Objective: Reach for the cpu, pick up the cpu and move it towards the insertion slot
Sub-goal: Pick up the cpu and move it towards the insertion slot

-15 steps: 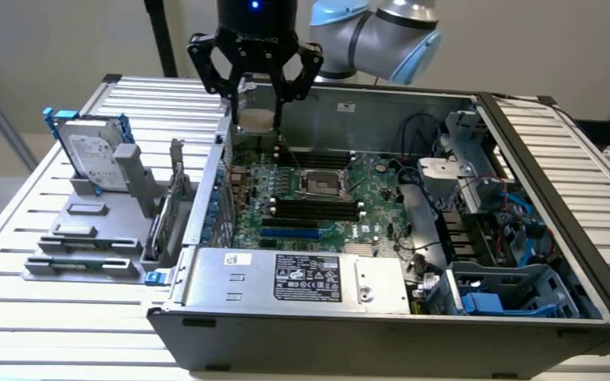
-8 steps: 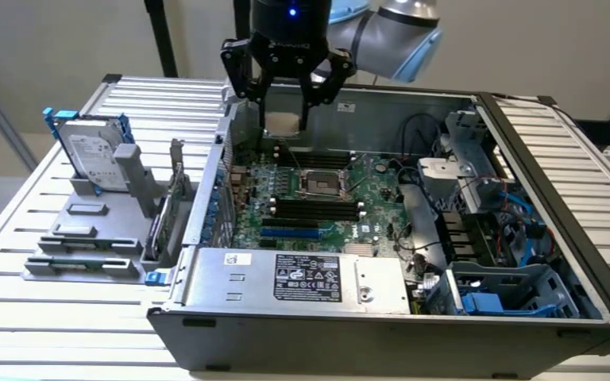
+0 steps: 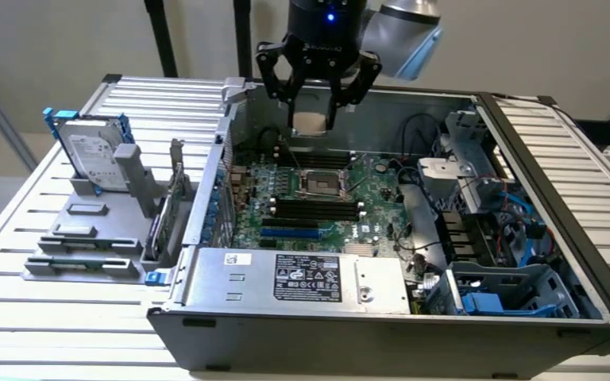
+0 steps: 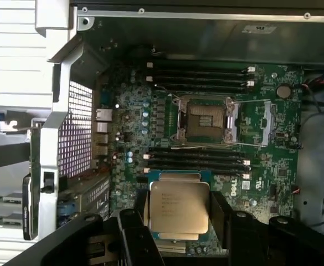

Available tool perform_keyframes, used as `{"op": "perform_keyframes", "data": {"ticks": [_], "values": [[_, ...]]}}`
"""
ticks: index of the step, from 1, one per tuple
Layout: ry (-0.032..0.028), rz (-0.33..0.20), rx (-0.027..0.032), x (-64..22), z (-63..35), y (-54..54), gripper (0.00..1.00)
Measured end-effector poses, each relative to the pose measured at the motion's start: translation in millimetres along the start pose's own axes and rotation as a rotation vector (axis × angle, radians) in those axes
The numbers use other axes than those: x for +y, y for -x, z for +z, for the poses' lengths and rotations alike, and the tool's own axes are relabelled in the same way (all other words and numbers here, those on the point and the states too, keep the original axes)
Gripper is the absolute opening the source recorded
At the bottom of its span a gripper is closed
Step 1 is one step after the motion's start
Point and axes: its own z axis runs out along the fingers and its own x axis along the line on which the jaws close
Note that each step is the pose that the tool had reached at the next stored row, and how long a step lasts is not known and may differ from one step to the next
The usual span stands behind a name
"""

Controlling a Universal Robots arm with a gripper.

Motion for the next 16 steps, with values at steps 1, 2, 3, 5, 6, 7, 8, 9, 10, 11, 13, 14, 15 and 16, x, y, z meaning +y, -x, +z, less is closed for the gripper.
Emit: {"op": "perform_keyframes", "data": {"ticks": [1, 2, 3, 5, 6, 7, 8, 9, 10, 11, 13, 14, 15, 16], "values": [[-0.0001, 0.000, -0.0008, 2.5, 0.6, 3.6, 0.54], [-0.0003, 0.000, -0.0014, 5.1, 1.3, 6.8, 0.54], [-0.0006, 0.000, -0.0020, 7.9, 1.9, 9.9, 0.54], [-0.0014, 0.000, -0.0027, 13.8, 3.3, 15.8, 0.54], [-0.0015, 0.000, -0.0033, 16.8, 4.1, 18.5, 0.54], [-0.0018, 0.000, -0.0036, 20.0, 4.7, 21.0, 0.54], [-0.0021, 0.000, -0.0039, 23.4, 5.4, 23.2, 0.54], [-0.0023, 0.000, -0.0044, 27.1, 6.0, 25.0, 0.54], [-0.0026, 0.000, -0.0048, 31.1, 6.6, 26.8, 0.54], [-0.0028, 0.000, -0.0052, 35.0, 7.3, 28.5, 0.54], [-0.0033, 0.000, -0.0058, 42.9, 8.5, 31.6, 0.54], [-0.0034, 0.000, -0.0061, 46.2, 9.1, 32.7, 0.54], [-0.0034, 0.000, -0.0063, 49.2, 9.7, 33.7, 0.54], [-0.0034, 0.000, -0.0065, 52.2, 10.3, 34.4, 0.54]]}}
